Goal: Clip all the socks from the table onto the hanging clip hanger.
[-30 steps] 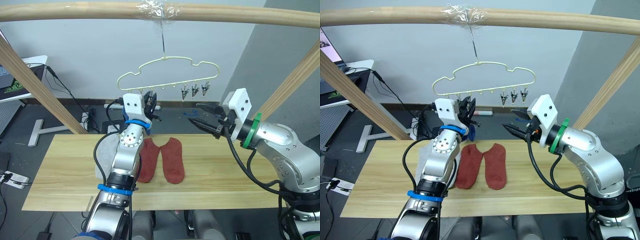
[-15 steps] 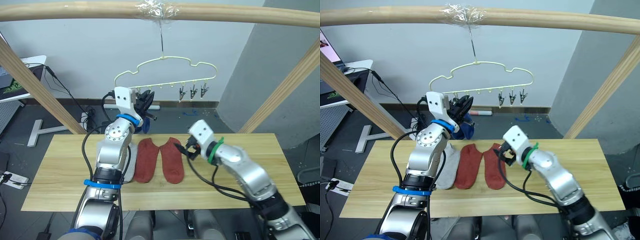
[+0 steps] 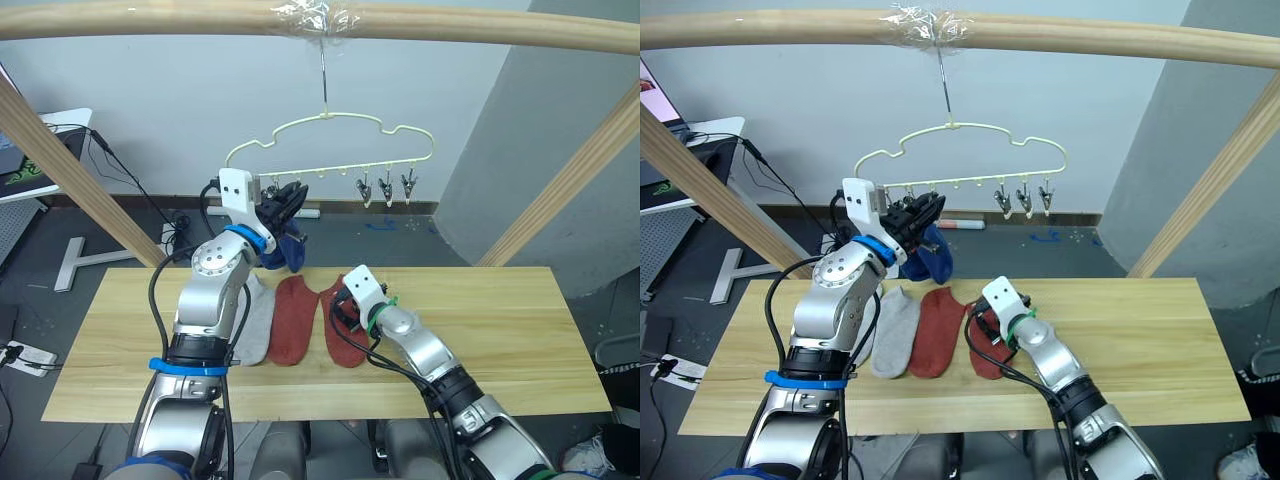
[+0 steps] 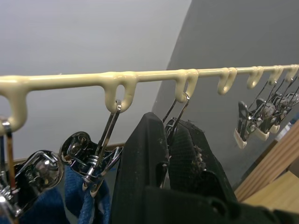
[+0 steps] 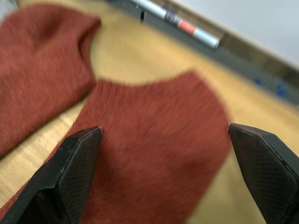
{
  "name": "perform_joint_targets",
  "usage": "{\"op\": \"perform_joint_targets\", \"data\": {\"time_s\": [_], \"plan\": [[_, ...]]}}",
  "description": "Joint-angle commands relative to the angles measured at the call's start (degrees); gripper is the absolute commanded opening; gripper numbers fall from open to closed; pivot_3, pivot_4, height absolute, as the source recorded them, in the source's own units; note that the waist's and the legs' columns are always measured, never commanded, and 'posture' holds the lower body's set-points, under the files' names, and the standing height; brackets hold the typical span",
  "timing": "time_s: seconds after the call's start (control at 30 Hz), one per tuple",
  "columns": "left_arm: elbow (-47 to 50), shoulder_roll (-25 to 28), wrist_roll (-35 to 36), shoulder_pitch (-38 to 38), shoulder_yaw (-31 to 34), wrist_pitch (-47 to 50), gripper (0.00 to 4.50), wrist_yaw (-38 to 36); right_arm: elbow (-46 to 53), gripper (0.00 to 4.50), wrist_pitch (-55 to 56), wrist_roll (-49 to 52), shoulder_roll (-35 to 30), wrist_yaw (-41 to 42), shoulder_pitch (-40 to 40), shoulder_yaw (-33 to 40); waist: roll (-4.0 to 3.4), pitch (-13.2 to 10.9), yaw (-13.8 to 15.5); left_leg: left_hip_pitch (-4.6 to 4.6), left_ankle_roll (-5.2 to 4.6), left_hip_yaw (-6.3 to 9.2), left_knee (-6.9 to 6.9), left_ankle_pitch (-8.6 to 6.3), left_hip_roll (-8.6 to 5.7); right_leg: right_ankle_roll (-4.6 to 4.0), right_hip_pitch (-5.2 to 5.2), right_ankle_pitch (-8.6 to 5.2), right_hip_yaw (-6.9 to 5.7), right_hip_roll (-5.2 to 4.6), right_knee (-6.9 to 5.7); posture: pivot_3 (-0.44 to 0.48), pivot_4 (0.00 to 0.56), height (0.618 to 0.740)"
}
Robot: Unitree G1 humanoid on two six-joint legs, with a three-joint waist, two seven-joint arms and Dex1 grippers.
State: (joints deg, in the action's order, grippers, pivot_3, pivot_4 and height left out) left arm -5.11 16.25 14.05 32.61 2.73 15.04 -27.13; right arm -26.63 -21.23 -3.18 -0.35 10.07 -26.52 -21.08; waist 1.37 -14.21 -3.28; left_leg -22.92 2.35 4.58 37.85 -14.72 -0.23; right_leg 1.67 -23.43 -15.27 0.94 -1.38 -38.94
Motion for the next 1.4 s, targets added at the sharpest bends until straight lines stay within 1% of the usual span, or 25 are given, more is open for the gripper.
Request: {"op": "perform_joint_targets", "data": {"time_s": [0.03, 0.1, 0.3, 0.43, 0.47, 0.5, 0.57, 0.7, 0.83, 0.97, 1.17, 1.4], "plan": [[2.7, 0.5, 1.8, 0.2, 0.4, 1.5, 0.20, -1.4, -3.9, 4.33, 1.8, -0.9, 0.8, -0.1, -1.2, 1.5, 0.00, 0.0, 0.0, 0.01, 0.00, 0.00, 0.01, 0.00, 0.00, 0.00, 0.00, 0.00, 0.01, 0.00, 0.00, -0.052, 0.256, 0.720], [2.9, 0.7, 2.9, 0.1, 0.6, 2.9, 0.20, -2.2, -5.7, 3.90, 1.8, -1.3, 0.7, 0.0, -1.1, 1.8, 0.00, 0.0, 0.0, 0.02, 0.00, 0.01, 0.01, 0.00, -0.01, 0.00, 0.01, 0.00, 0.00, 0.00, -0.02, -0.052, 0.257, 0.720], [2.5, 1.3, 7.3, 0.7, 2.6, 8.9, 0.20, -3.6, -6.6, 1.80, 3.1, -2.9, -0.2, 0.4, -0.3, 1.5, 0.00, 0.0, 0.0, 0.07, 0.00, 0.01, 0.02, 0.00, 0.00, 0.00, 0.05, 0.00, 0.01, 0.01, -0.04, -0.058, 0.260, 0.720], [3.1, 2.0, 10.6, 1.4, 3.4, 12.6, 0.20, -5.6, -3.8, 0.47, 4.0, -4.2, -0.7, 1.2, 0.8, 0.9, 0.00, 0.0, -0.1, 0.09, 0.00, 0.02, 0.03, 0.00, 0.00, 0.01, 0.07, -0.01, 0.00, 0.01, -0.04, -0.061, 0.261, 0.720], [3.4, 2.1, 12.1, 1.8, 4.0, 14.4, 0.20, -5.9, -1.1, 0.16, 4.5, -4.7, -1.0, 1.8, 1.1, 0.3, 0.00, 0.0, -0.1, 0.08, 0.00, 0.01, 0.03, 0.00, 0.00, 0.01, 0.07, -0.01, 0.00, 0.02, -0.04, -0.063, 0.261, 0.720], [3.6, 2.3, 13.2, 2.2, 4.4, 15.6, 0.20, -6.1, 0.7, 0.00, 4.7, -5.1, -1.3, 2.2, 1.4, -0.1, -0.01, 0.0, 0.0, 0.08, 0.00, 0.01, 0.02, 0.00, 0.00, 0.01, 0.07, -0.01, 0.00, 0.02, -0.04, -0.063, 0.261, 0.720], [4.0, 2.7, 14.4, 2.5, 4.7, 17.2, 0.20, -6.3, 4.8, 0.00, 4.4, -5.6, -1.7, 2.9, 2.0, -0.5, -0.01, 0.0, -0.1, 0.05, 0.00, 0.03, 0.02, 0.00, 0.00, 0.02, 0.06, -0.01, -0.01, 0.01, -0.02, -0.061, 0.260, 0.720], [5.2, 3.3, 17.2, 3.1, 5.7, 21.3, 0.20, -6.5, 16.8, 0.00, 3.1, -6.3, -3.0, 5.2, 3.6, -1.8, -0.01, -0.3, -0.2, 0.01, 0.00, 0.04, 0.00, 0.00, 0.02, 0.02, -0.01, -0.01, 0.01, 0.01, -0.02, -0.064, 0.261, 0.720], [6.2, 3.1, 19.1, 2.9, 6.2, 23.9, 0.20, -5.8, 25.3, 0.00, 3.2, -6.3, -2.3, 6.7, 4.2, -3.5, 0.00, -0.5, -0.3, 0.01, 0.01, 0.06, -0.03, 0.00, 0.06, 0.03, -0.04, -0.02, 0.00, 0.04, -0.03, -0.064, 0.261, 0.720], [6.8, 2.6, 19.7, 2.9, 6.3, 24.8, 0.20, -5.1, 28.2, 0.00, 3.7, -6.8, -0.3, 6.3, 2.7, -3.9, 0.01, -0.5, -0.2, 0.00, 0.03, 0.06, -0.03, -0.01, 0.06, 0.03, -0.04, -0.02, 0.00, 0.03, -0.01, -0.070, 0.263, 0.720], [7.3, 2.7, 20.1, 2.5, 6.1, 24.8, 0.20, -4.6, 28.7, 0.00, 4.0, -7.2, 1.5, 5.3, 1.3, -3.4, 0.04, -0.6, -0.1, 0.00, 0.04, 0.06, -0.03, -0.01, 0.03, 0.02, -0.05, -0.01, 0.01, -0.01, 0.01, -0.069, 0.259, 0.720], [7.2, 2.5, 19.6, 2.5, 6.3, 23.1, 0.20, -3.9, 31.4, 0.00, -0.9, -6.4, 2.2, 4.4, 3.9, -1.4, 0.05, -0.6, 0.0, -0.03, 0.05, 0.06, -0.04, -0.01, 0.04, 0.01, -0.08, -0.01, 0.02, -0.02, 0.02, -0.067, 0.254, 0.720]]}}
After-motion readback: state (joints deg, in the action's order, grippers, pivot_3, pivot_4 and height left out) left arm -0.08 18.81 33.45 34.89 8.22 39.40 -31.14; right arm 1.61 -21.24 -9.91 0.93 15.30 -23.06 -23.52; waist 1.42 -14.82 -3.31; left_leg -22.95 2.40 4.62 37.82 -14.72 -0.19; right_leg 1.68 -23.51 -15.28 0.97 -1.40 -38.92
